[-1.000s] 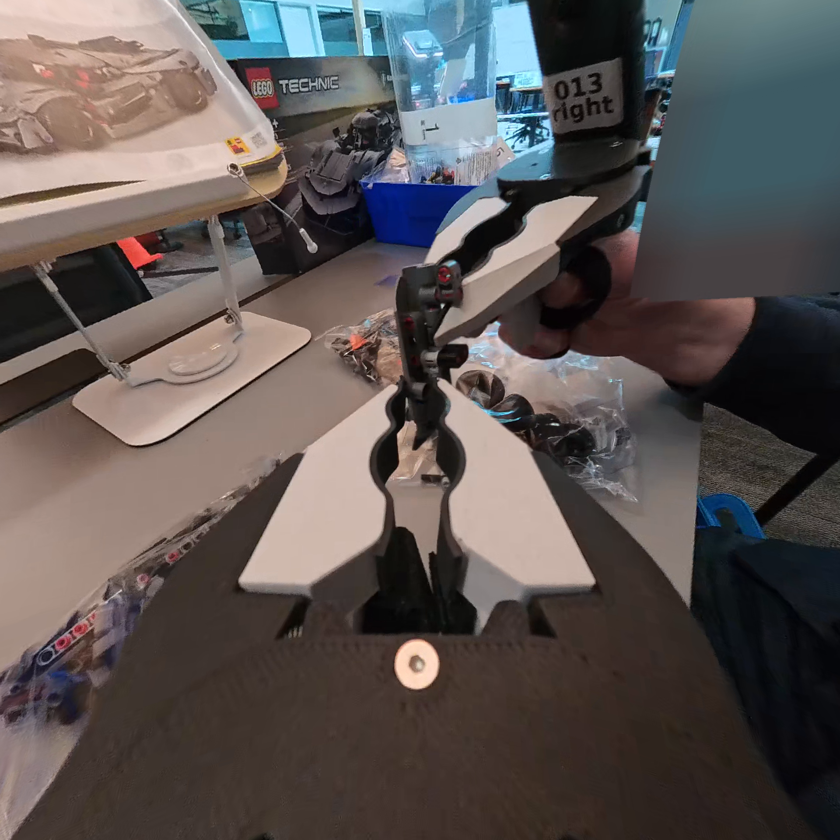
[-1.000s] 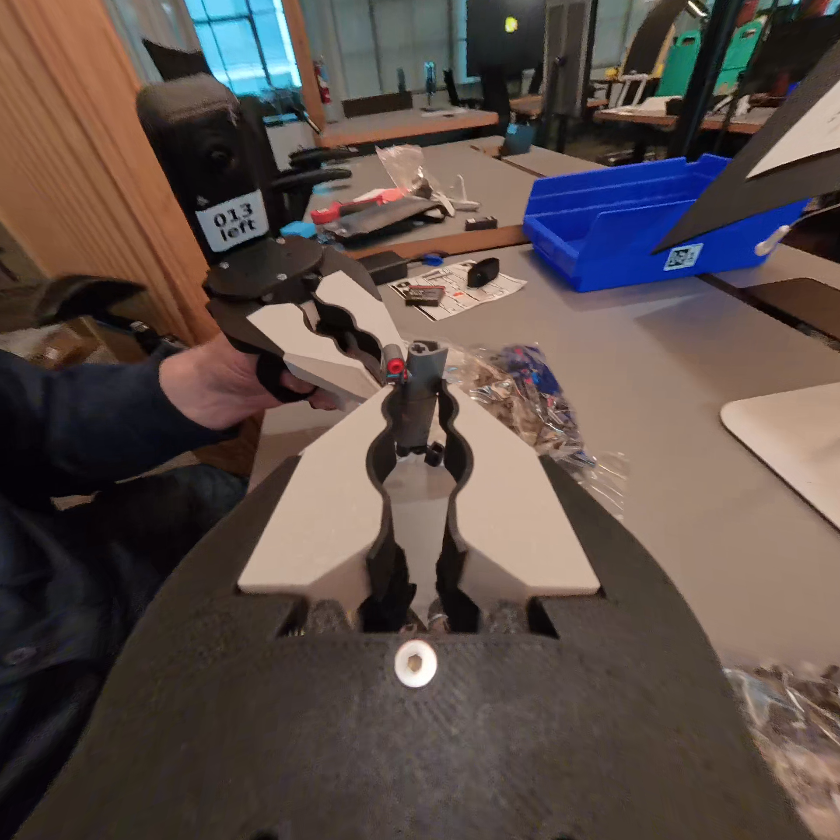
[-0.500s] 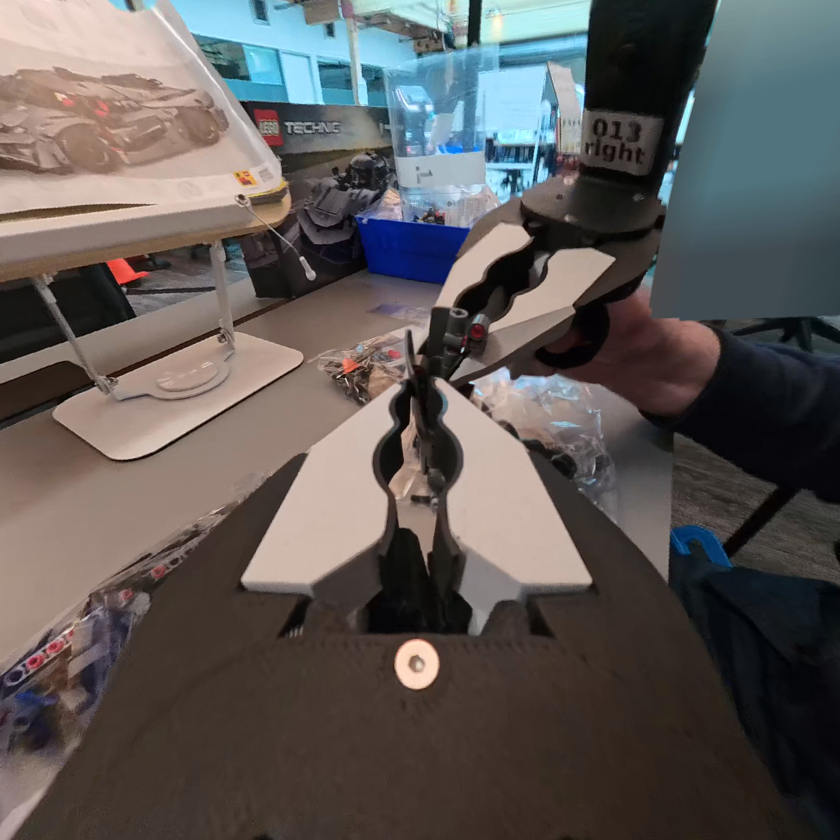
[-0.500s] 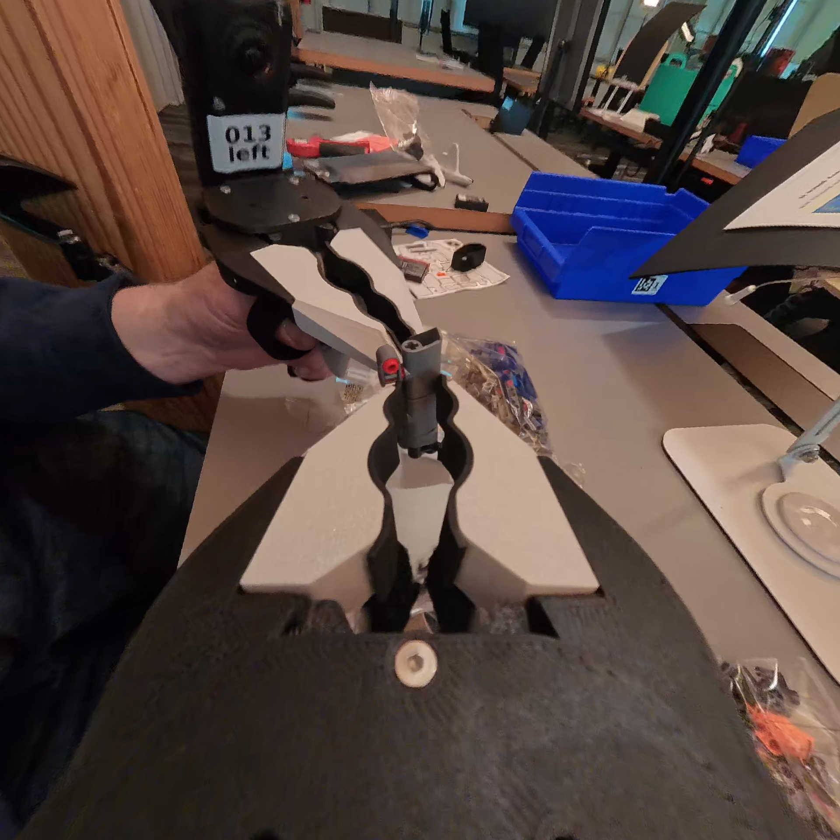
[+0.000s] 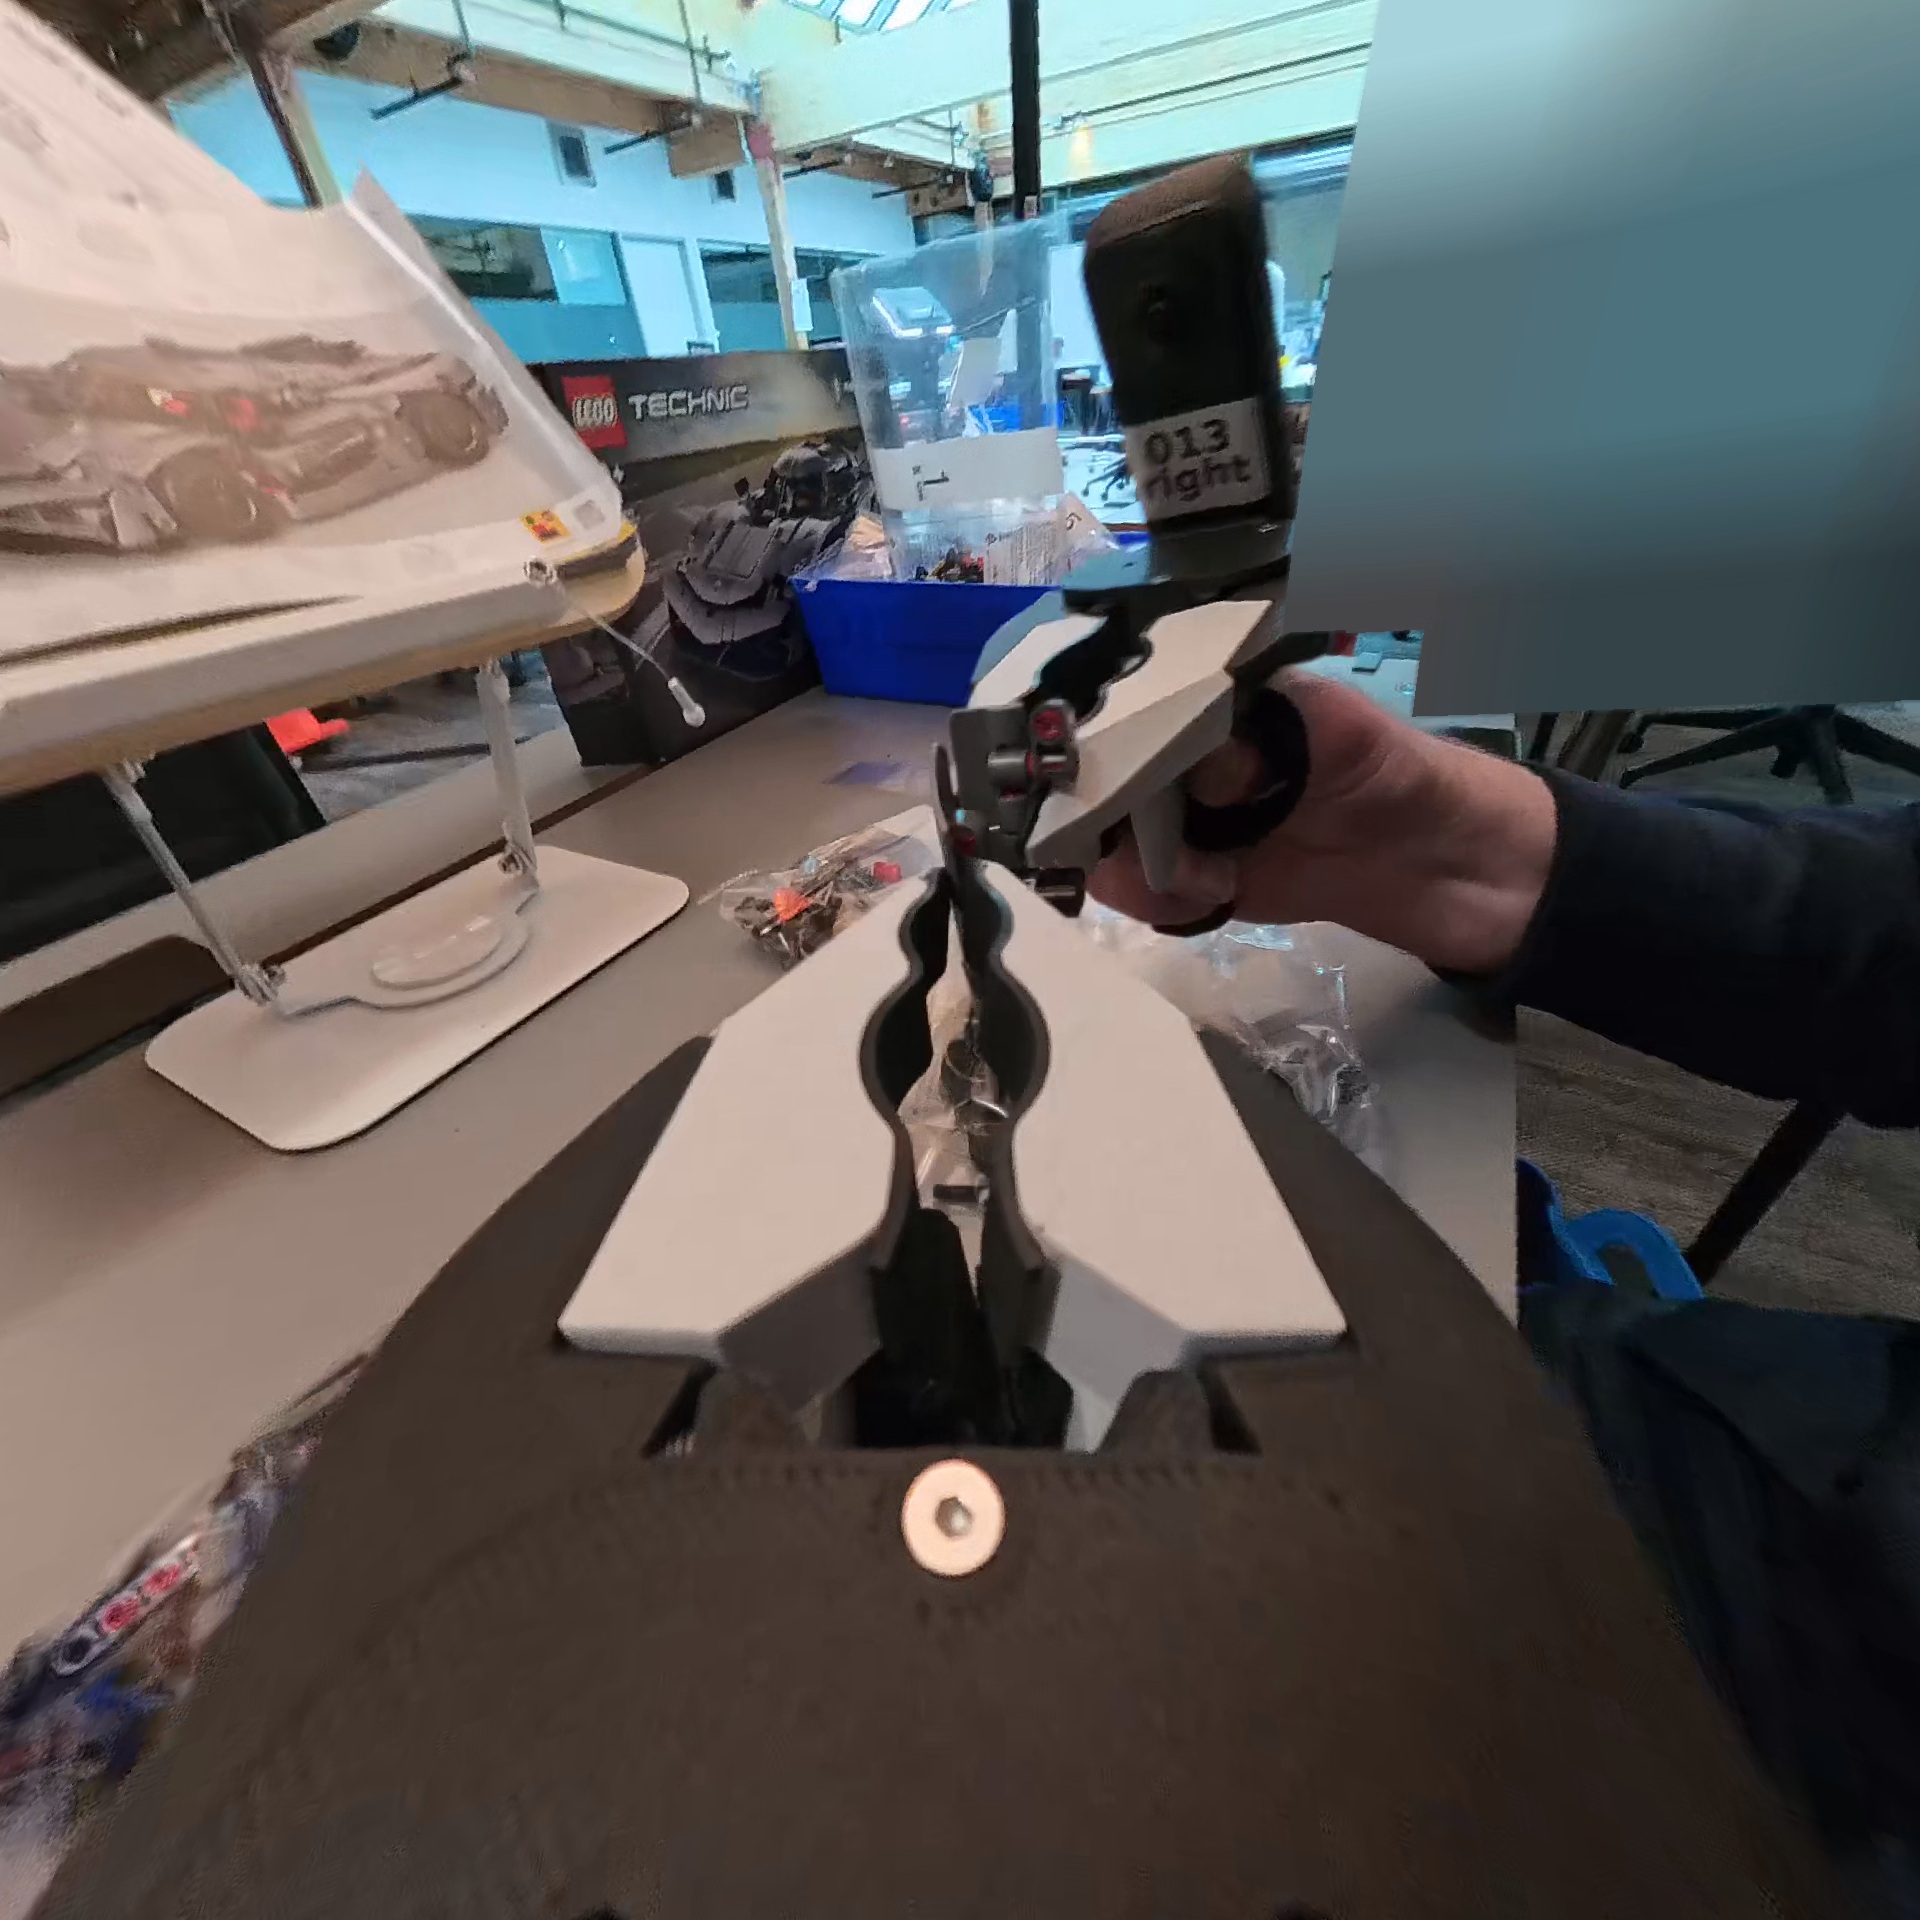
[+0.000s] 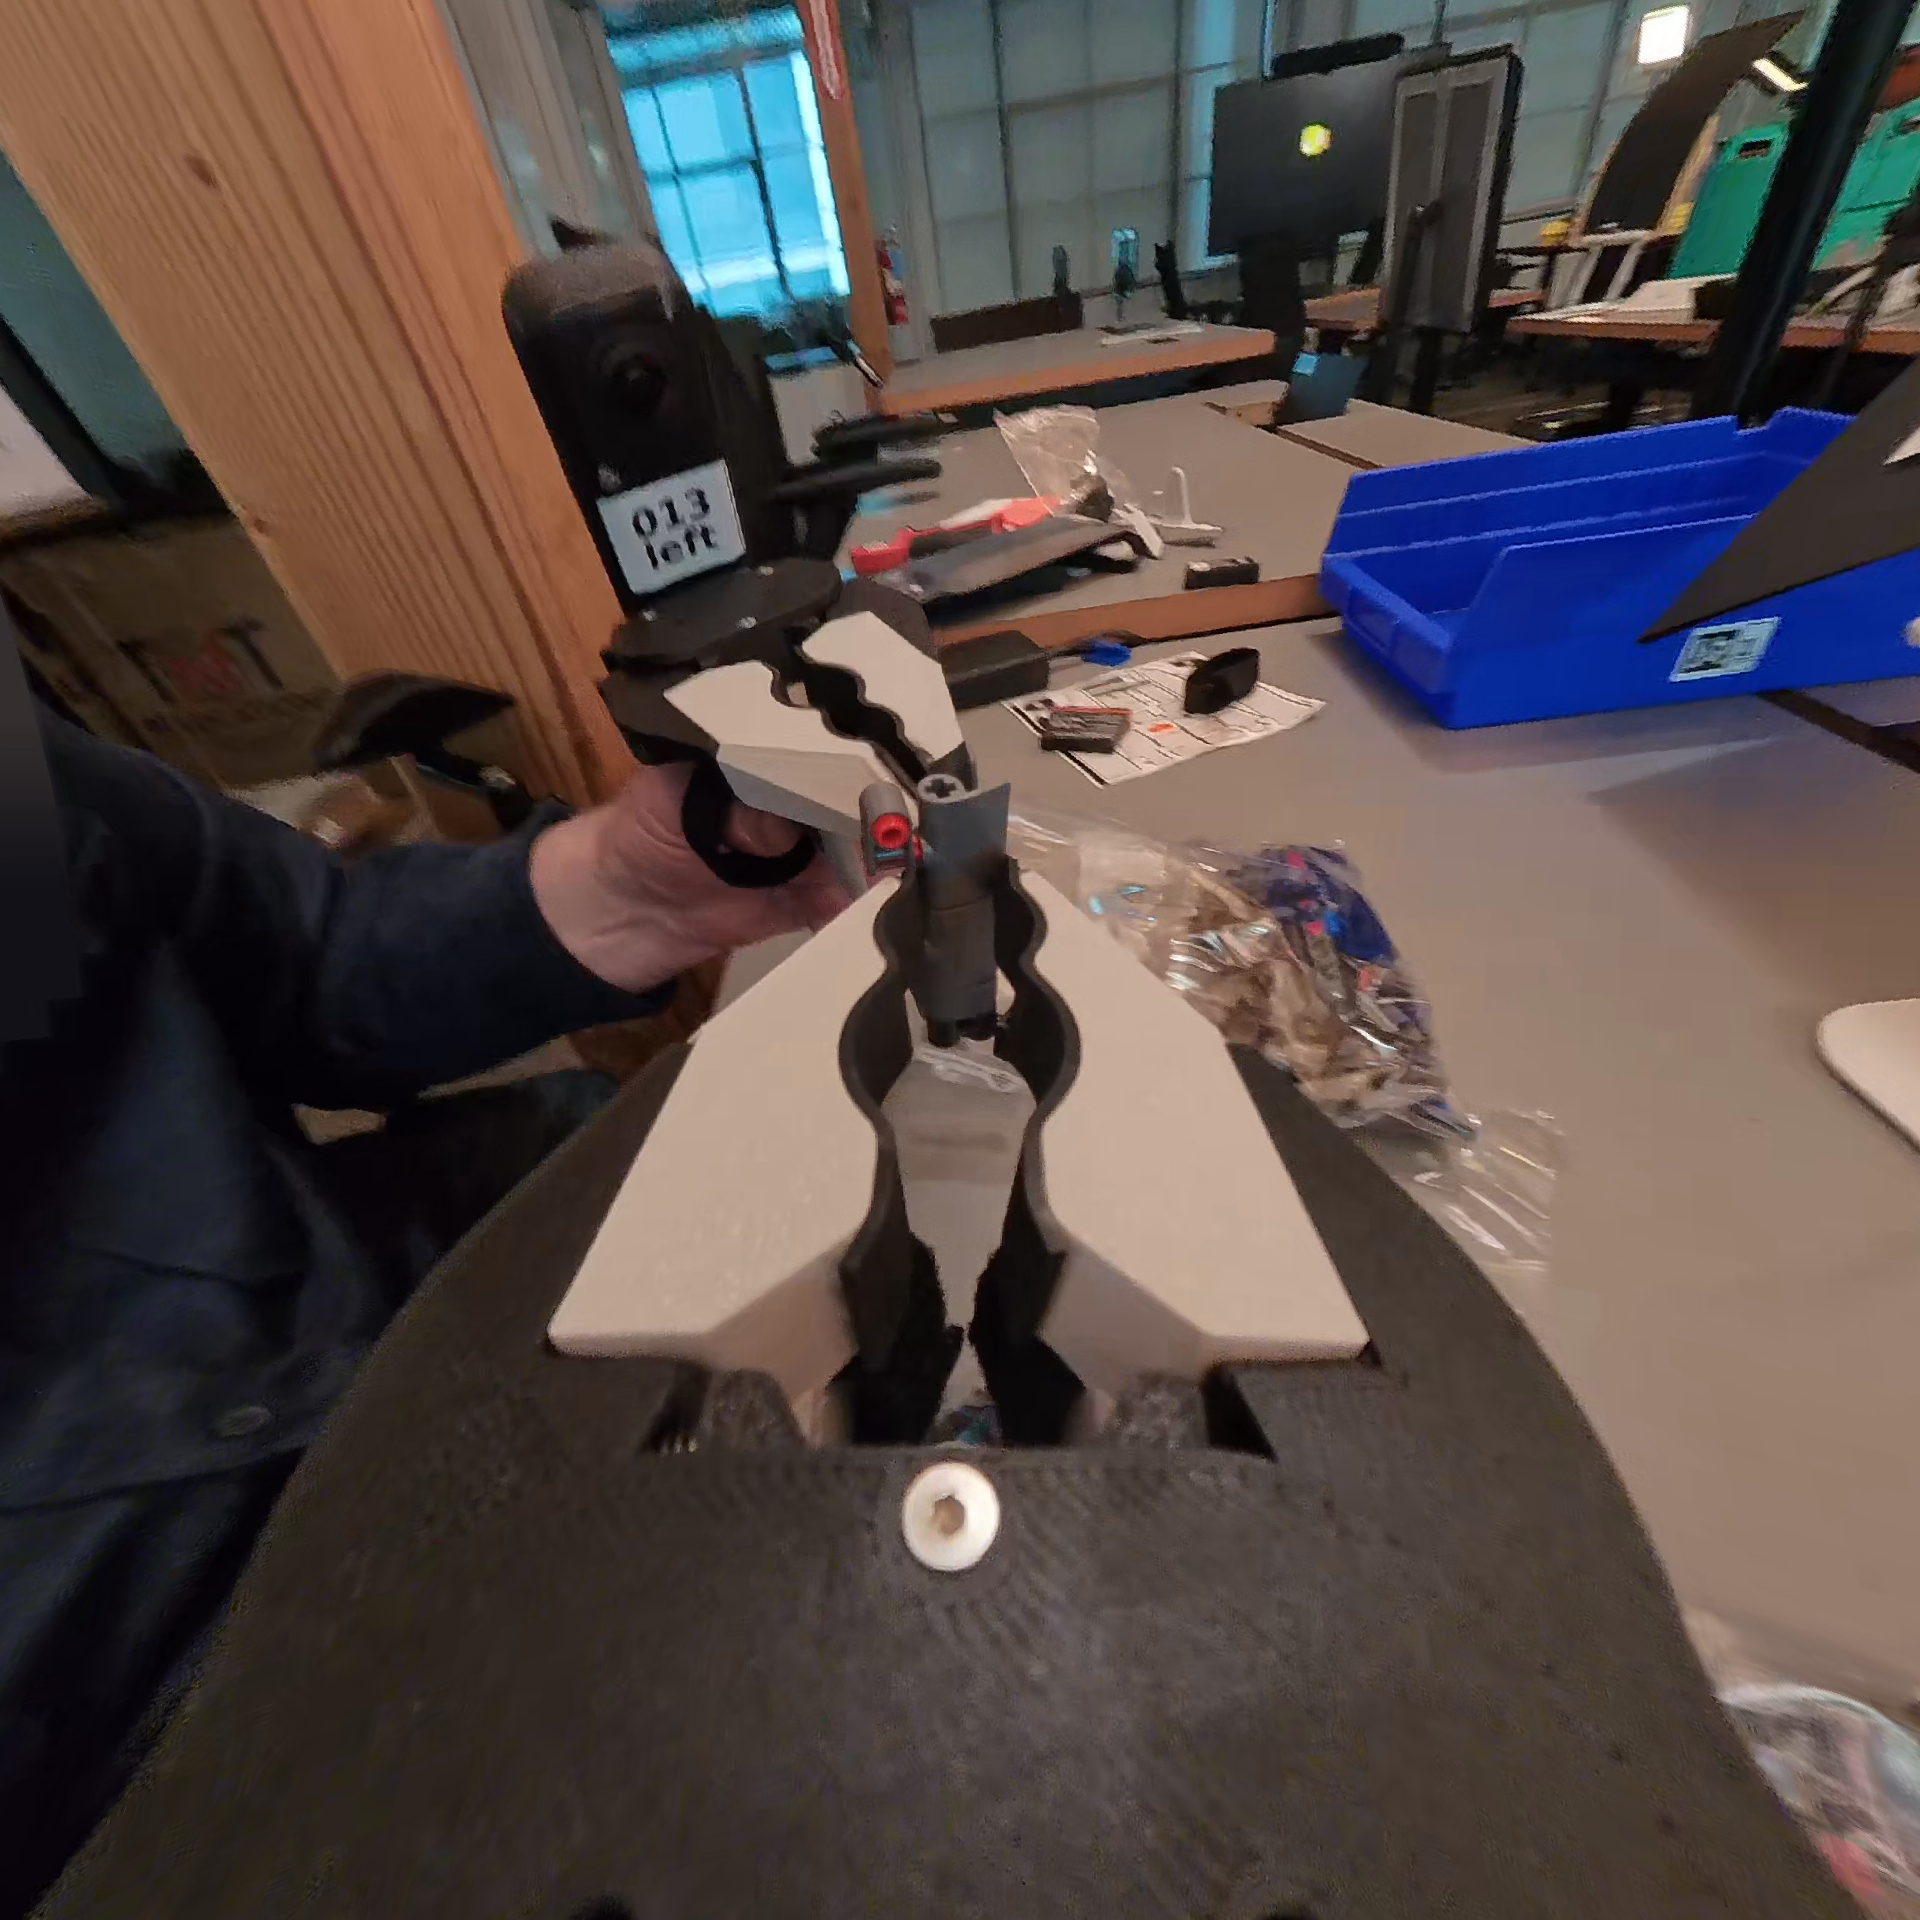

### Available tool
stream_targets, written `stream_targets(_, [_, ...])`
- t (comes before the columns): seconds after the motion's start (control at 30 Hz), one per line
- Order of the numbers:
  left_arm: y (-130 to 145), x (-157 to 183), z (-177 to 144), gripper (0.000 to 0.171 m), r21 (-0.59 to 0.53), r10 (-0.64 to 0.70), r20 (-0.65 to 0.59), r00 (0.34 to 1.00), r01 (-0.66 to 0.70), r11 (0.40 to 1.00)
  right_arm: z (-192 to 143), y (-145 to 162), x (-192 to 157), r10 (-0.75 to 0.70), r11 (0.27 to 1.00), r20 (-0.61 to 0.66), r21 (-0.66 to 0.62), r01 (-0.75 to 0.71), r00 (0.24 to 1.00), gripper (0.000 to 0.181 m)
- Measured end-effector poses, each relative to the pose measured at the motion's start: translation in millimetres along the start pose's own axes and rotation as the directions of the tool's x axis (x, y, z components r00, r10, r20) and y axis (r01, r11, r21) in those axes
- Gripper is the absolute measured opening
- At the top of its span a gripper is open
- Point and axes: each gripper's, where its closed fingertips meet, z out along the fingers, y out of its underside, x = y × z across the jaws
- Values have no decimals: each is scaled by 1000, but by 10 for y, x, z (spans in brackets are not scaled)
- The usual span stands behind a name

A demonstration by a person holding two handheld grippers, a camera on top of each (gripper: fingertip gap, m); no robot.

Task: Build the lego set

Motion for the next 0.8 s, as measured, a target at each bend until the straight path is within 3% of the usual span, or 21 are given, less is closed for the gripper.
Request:
stream_targets(0.2, [-14, -7, 7, 1, -82, 194, 72, 978, -188, 979, 23, -24, 33, 117, 992, 43, 32, -118, 992, 11])
stream_targets(0.57, [-4, 18, -65, 0, 3, 32, -47, 998, -32, 999, -25, 40, -103, 19, 1000, 91, -8, -18, 996, 12])
stream_targets(0.6, [-35, -136, -130, 0, 34, -3, 17, 1000, 2, 999, -98, 45, -130, 17, 1000, 73, -1, -17, 997, 0])
stream_targets(0.67, [-306, -630, -653, 0, 259, -197, 70, 978, 172, 950, -457, -41, 139, 107, 987, 16, 120, -108, 994, 0])
stream_targets(0.7, [-227, -700, -690, 0, 194, -157, 108, 982, 134, 972, -526, -81, 229, 123, 985, -19, 121, -120, 992, 0])
stream_targets(0.73, [-53, -597, -526, 0, 56, -109, 80, 991, 105, 993, -437, 1, 256, 65, 997, -64, 51, -61, 996, 0])
stream_targets(0.8, [49, -349, -219, 0, -15, -71, 22, 997, 71, 997, -178, 83, 176, -1, 999, -50, -44, -2, 999, 0])
